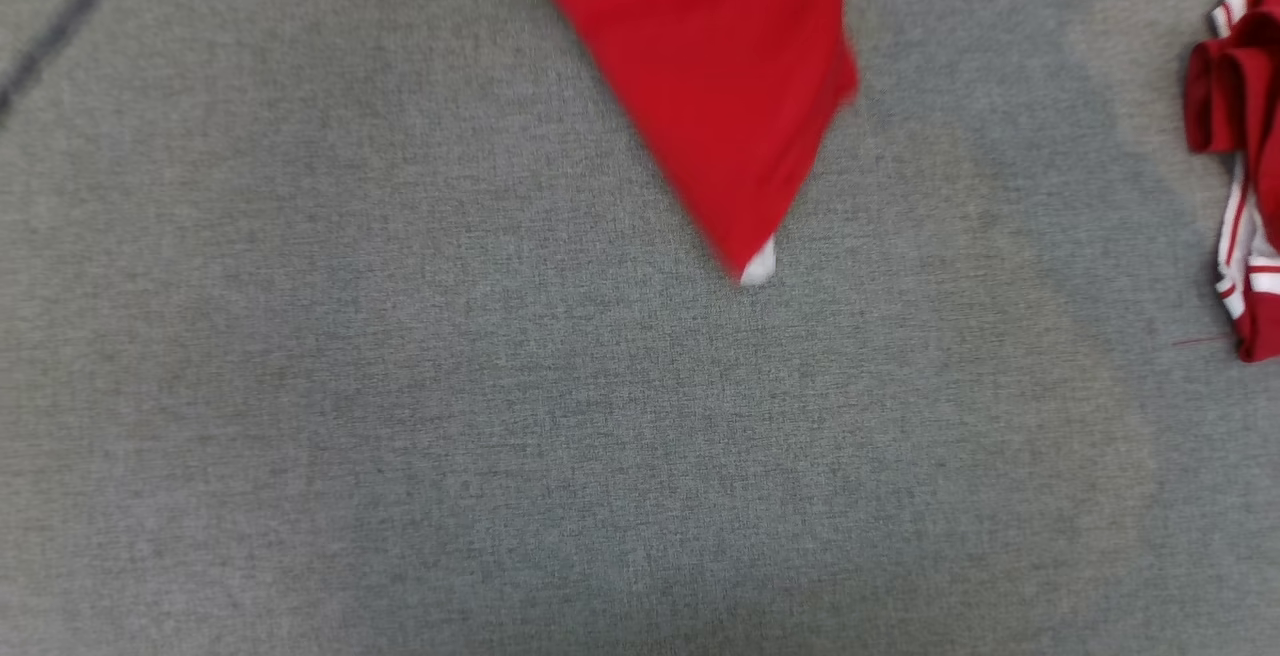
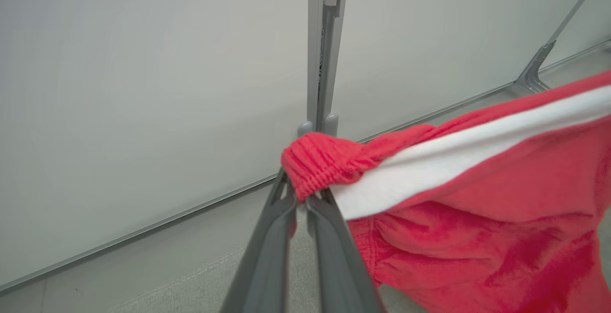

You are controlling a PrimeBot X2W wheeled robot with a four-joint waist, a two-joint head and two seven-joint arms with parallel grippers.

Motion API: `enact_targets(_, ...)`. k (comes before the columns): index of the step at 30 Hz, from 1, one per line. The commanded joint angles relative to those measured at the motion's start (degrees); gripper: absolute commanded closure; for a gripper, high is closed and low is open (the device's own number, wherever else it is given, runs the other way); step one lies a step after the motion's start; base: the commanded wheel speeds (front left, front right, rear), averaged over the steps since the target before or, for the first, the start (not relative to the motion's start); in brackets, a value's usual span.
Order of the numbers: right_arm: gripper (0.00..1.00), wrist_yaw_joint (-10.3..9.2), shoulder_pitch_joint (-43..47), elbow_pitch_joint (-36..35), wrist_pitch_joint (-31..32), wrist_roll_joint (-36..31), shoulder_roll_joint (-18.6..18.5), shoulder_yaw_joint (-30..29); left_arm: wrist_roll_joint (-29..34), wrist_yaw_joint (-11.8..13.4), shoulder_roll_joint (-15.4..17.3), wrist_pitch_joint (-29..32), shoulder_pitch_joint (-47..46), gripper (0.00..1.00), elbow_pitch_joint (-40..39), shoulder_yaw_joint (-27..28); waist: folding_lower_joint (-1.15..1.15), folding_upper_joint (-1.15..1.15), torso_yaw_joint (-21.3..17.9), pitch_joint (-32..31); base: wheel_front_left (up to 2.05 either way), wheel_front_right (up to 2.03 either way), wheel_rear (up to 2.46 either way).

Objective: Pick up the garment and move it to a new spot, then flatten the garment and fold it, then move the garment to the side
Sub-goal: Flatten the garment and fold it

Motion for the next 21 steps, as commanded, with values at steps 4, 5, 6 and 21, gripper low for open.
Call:
enact_targets(4,1.00,0.02,-9.38,2.87,-3.24,1.23,-1.18,0.98,1.32,-0.08,-1.20,-4.55,-9.42,1.00,5.82,0.30,0.00,0.00,-0.34,2.66,0.00,0.00,0.00)
enact_targets(5,1.00,0.02,-11.18,3.36,-3.79,1.33,-1.25,1.34,1.41,-0.09,-1.65,-5.40,-11.03,1.00,6.90,0.26,0.00,0.00,-0.40,2.76,0.00,0.00,0.00)
enact_targets(6,1.00,0.02,-12.72,3.72,-4.28,1.57,-1.31,1.73,1.31,-0.11,-2.06,-6.24,-12.42,1.00,8.02,0.28,0.00,0.00,-0.47,2.79,0.00,0.00,0.00)
enact_targets(21,1.00,0.02,-12.92,6.15,-5.55,3.12,-1.54,16.86,-3.76,-0.18,-2.78,-11.82,-6.37,1.00,17.48,-8.10,0.00,0.00,0.05,-1.62,0.00,0.00,0.00)
